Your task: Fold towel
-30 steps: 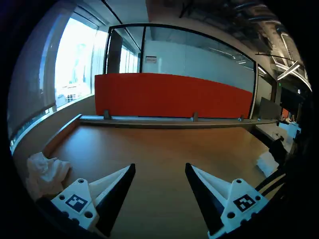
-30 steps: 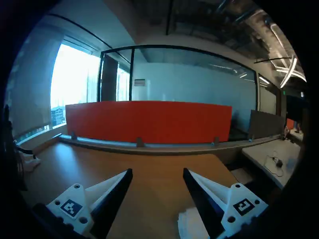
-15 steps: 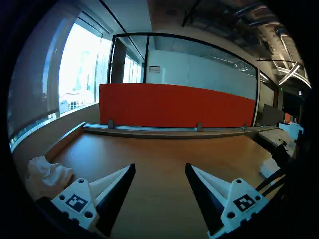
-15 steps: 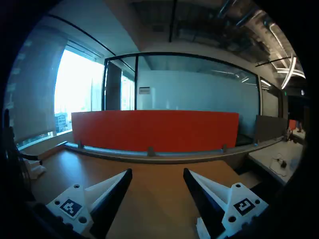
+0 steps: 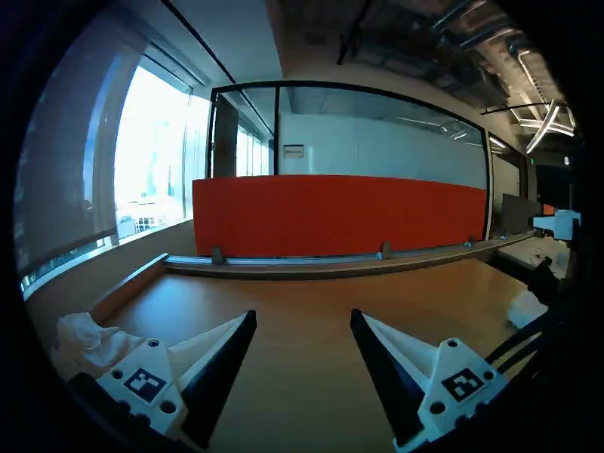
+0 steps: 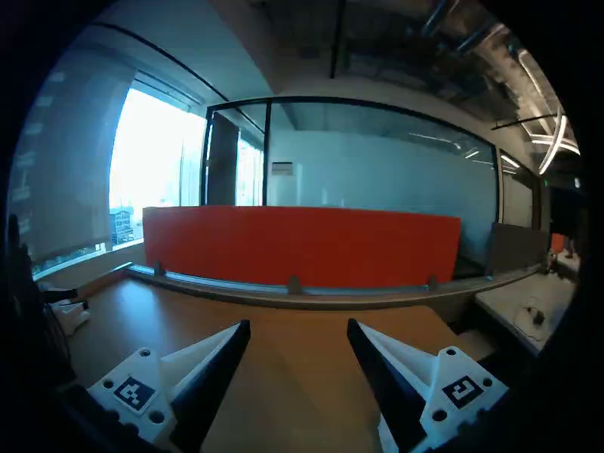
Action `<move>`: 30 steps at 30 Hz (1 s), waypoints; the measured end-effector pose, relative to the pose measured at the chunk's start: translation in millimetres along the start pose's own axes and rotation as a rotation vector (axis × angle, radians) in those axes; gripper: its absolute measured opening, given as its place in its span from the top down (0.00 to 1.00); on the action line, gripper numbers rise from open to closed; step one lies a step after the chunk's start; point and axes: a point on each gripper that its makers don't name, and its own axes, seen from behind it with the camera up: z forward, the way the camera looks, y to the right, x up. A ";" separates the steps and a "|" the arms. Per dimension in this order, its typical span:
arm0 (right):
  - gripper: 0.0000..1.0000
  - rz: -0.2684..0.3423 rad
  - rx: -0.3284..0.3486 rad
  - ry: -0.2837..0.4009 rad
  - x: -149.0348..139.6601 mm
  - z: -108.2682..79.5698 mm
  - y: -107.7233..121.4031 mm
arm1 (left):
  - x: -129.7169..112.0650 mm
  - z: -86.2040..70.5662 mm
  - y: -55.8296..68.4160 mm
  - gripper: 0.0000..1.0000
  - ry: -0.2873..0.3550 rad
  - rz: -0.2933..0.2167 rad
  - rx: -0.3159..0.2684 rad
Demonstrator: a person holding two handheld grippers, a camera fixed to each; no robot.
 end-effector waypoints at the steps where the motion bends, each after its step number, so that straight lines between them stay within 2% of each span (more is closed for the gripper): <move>1: 0.00 0.001 -0.006 -0.002 -0.7 0.0 1.2 | -1.5 0.0 -1.2 0.08 0.006 0.003 0.003; 8: 0.00 0.012 -0.041 0.001 -9.0 -0.1 5.5 | -19.2 0.6 -11.9 0.08 0.049 0.014 0.018; 17: 0.00 -0.004 -0.069 0.014 -32.4 3.4 4.0 | -50.7 2.8 -34.8 0.08 0.089 0.015 0.043; 23: 0.00 -0.011 -0.069 0.011 -50.2 7.4 -5.2 | -71.8 2.2 -45.2 0.08 0.104 0.005 0.054; 30: 0.00 -0.026 -0.056 0.011 -62.1 14.3 -16.9 | -79.2 0.6 -56.3 0.08 0.136 0.008 0.066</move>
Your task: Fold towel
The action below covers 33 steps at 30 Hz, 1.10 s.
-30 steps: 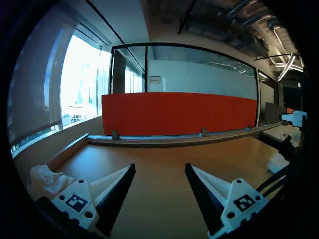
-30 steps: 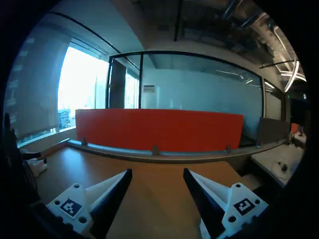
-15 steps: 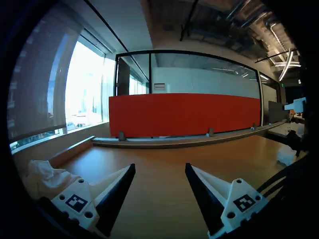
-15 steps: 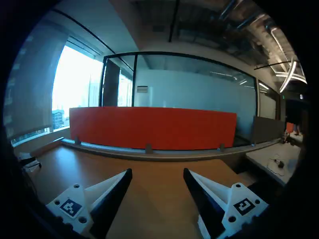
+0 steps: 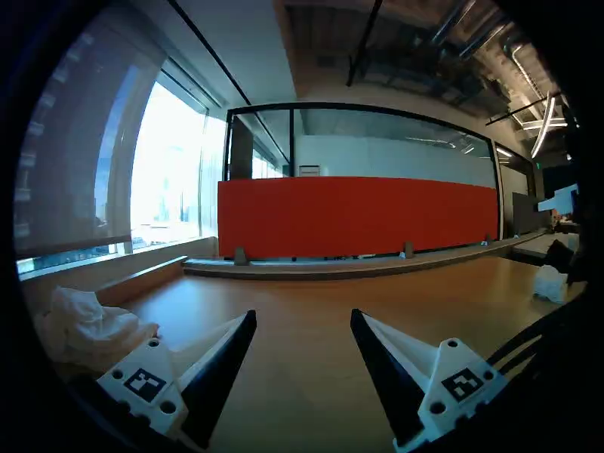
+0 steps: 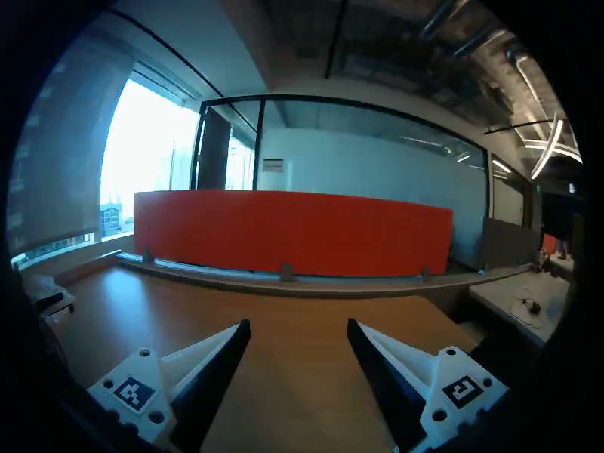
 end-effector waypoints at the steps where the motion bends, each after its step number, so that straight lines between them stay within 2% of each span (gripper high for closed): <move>1: 0.00 -0.003 0.001 0.000 -0.6 0.8 -0.8 | -0.5 -0.2 -1.5 0.08 0.004 -0.001 0.003; 9: 0.00 -0.024 0.016 -0.002 -6.0 5.5 -9.5 | -7.2 -0.5 -11.8 0.08 0.024 -0.015 0.020; 15: 0.00 -0.027 0.016 -0.006 -9.0 8.5 -10.8 | -11.7 -1.0 -15.1 0.08 0.022 -0.015 0.025; 33: 0.00 -0.023 0.022 0.012 -14.9 7.1 -5.9 | -17.6 0.5 -13.7 0.07 0.014 -0.009 0.017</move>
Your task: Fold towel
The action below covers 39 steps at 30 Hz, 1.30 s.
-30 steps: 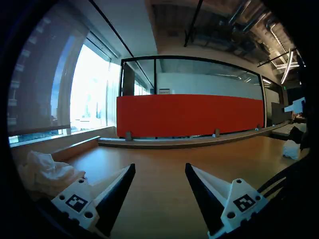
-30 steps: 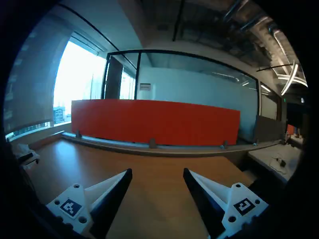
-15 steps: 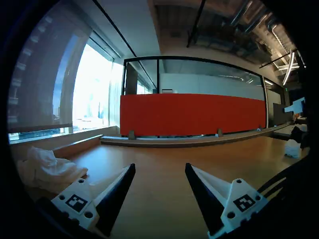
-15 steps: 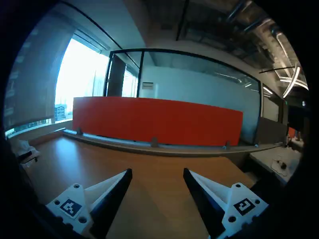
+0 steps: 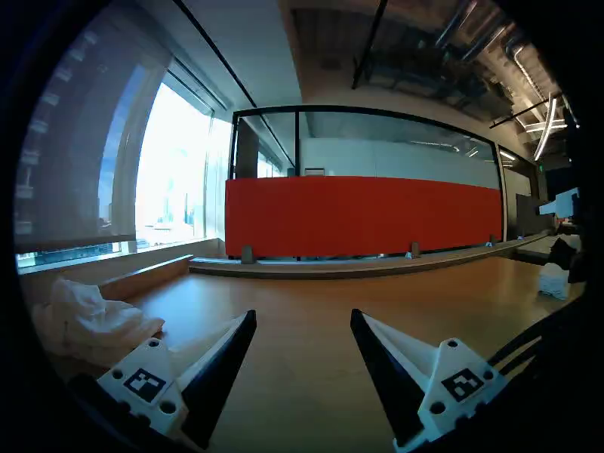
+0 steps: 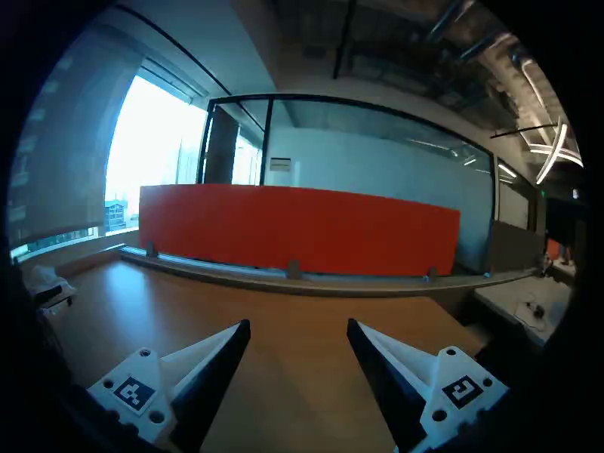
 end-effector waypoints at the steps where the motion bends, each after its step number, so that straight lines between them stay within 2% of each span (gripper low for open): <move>1: 0.00 -0.002 -0.002 0.004 -0.4 0.2 1.4 | -0.3 0.2 -0.1 0.07 0.000 0.000 0.000; 11: 0.00 0.003 -0.027 0.061 -7.2 3.6 16.0 | -3.0 2.3 -0.3 0.03 0.001 0.000 0.000; 31: 0.01 0.063 -0.035 0.067 -79.3 6.1 45.2 | -5.9 4.1 -1.1 0.03 0.001 0.001 0.000; 39: 0.00 0.098 -0.050 0.084 -92.4 5.4 59.1 | -6.3 3.7 -1.4 0.03 0.001 0.001 0.000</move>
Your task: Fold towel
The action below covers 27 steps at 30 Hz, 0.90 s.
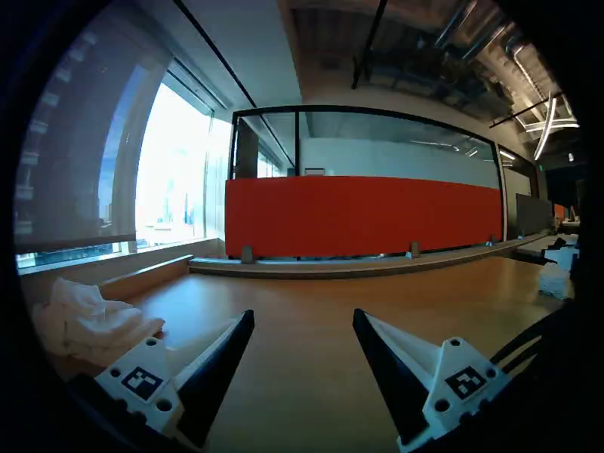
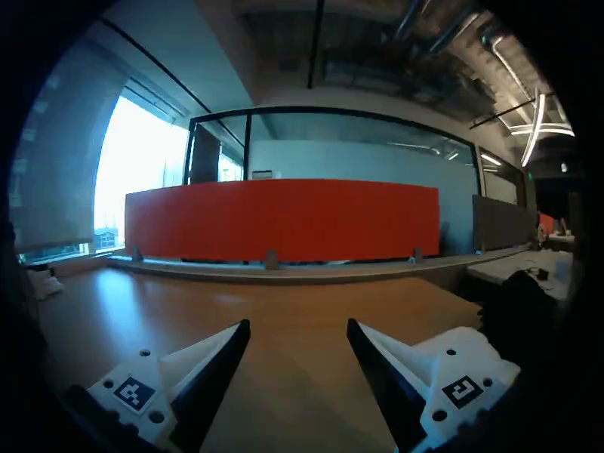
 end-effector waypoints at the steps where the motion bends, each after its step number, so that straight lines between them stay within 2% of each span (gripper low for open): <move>1: 0.00 0.004 -0.003 0.001 -1.2 -0.1 1.4 | 0.1 0.1 -0.1 0.03 0.000 0.000 0.000; 9: 0.01 0.009 -0.012 0.017 -4.6 -2.5 6.1 | 0.0 -0.2 -0.4 0.03 0.000 0.000 0.000; 27: 0.01 -0.012 0.004 0.033 -1.5 -7.8 -6.1 | -0.1 -0.5 -0.8 0.03 0.000 0.000 0.000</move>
